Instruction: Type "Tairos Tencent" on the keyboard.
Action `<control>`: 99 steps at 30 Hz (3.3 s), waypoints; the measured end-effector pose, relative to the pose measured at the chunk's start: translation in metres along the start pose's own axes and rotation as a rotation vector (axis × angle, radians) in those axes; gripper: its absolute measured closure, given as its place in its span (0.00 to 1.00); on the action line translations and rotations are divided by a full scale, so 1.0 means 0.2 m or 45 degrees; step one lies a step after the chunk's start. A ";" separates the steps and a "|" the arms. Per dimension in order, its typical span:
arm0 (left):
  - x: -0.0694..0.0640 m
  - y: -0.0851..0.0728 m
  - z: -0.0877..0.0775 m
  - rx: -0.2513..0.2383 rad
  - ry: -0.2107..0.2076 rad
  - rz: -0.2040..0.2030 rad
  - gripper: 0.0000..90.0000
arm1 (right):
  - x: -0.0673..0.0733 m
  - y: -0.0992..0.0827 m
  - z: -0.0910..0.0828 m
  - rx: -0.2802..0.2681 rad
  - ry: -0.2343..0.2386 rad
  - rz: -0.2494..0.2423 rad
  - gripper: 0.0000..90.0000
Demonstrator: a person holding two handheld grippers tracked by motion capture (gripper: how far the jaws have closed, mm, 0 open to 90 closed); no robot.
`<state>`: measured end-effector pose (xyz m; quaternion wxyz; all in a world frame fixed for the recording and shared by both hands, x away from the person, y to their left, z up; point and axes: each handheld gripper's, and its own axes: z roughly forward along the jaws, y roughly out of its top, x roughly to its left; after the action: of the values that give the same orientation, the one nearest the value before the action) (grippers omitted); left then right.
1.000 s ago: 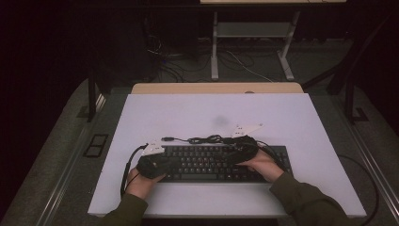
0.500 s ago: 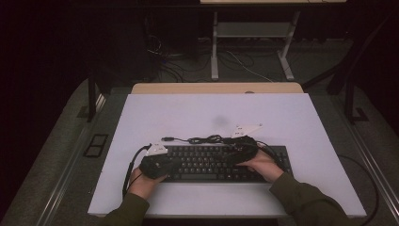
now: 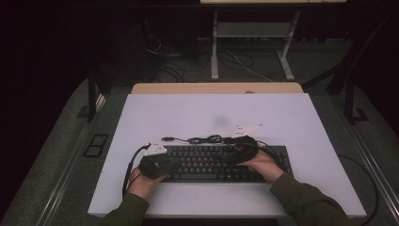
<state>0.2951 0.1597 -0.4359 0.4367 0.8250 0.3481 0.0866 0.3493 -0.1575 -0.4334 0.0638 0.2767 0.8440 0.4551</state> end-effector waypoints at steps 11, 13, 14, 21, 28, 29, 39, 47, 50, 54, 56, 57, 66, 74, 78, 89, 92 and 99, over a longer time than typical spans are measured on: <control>-0.04 0.02 0.00 -0.020 -0.053 0.029 0.99 | 0.00 -0.01 -0.02 0.009 -0.044 0.009 0.21; -0.05 0.03 0.01 -0.014 -0.070 0.038 0.99 | -0.01 -0.01 -0.03 0.007 -0.050 0.010 0.21; -0.05 0.03 0.01 -0.014 -0.080 0.038 0.99 | -0.01 -0.01 -0.03 0.008 -0.052 0.012 0.21; -0.09 0.03 0.04 -0.002 -0.130 0.069 0.99 | -0.01 -0.02 -0.04 0.002 -0.062 0.016 0.21; -0.13 0.03 0.06 0.022 -0.172 0.091 0.99 | -0.01 -0.02 -0.04 0.002 -0.064 0.019 0.21; -0.14 0.03 0.06 0.030 -0.178 0.100 0.99 | -0.01 -0.02 -0.04 0.002 -0.065 0.019 0.21; -0.16 0.02 0.09 0.072 -0.204 0.119 0.99 | -0.01 -0.02 -0.04 -0.003 -0.068 0.018 0.21; -0.16 0.01 0.10 0.091 -0.209 0.119 0.99 | -0.01 -0.02 -0.04 0.000 -0.069 0.018 0.21; -0.15 0.01 0.10 0.086 -0.216 0.098 0.99 | -0.01 -0.02 -0.04 0.000 -0.069 0.018 0.21; -0.15 0.01 0.10 0.089 -0.213 0.107 0.99 | -0.01 -0.02 -0.04 -0.003 -0.069 0.019 0.21; -0.16 0.02 0.10 0.084 -0.213 0.105 0.99 | -0.01 -0.02 -0.04 -0.003 -0.069 0.018 0.21; -0.16 0.02 0.09 0.079 -0.216 0.110 0.99 | -0.01 -0.02 -0.04 -0.003 -0.070 0.018 0.21; -0.14 0.04 0.06 0.026 -0.200 0.094 0.93 | -0.01 -0.01 -0.04 -0.006 -0.068 0.021 0.21; -0.11 0.04 0.05 -0.014 -0.155 0.064 0.67 | -0.01 -0.01 -0.06 0.000 -0.042 0.025 0.21; -0.11 0.05 0.05 -0.029 -0.108 0.047 0.45 | 0.00 -0.01 -0.07 -0.002 -0.014 0.030 0.21; -0.08 0.07 0.07 -0.046 -0.050 0.041 0.22 | -0.01 -0.03 -0.11 -0.005 0.008 0.054 0.29; -0.08 0.07 0.08 -0.050 -0.052 0.046 0.21 | -0.01 -0.04 -0.12 -0.011 0.011 0.050 0.36; -0.06 0.10 0.10 -0.064 -0.059 0.062 0.20 | 0.00 -0.07 -0.16 -0.009 0.021 0.038 0.55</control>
<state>0.3051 0.1302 -0.4309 0.4630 0.8237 0.3156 0.0868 0.3313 -0.1876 -0.4258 0.0510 0.2850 0.8386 0.4613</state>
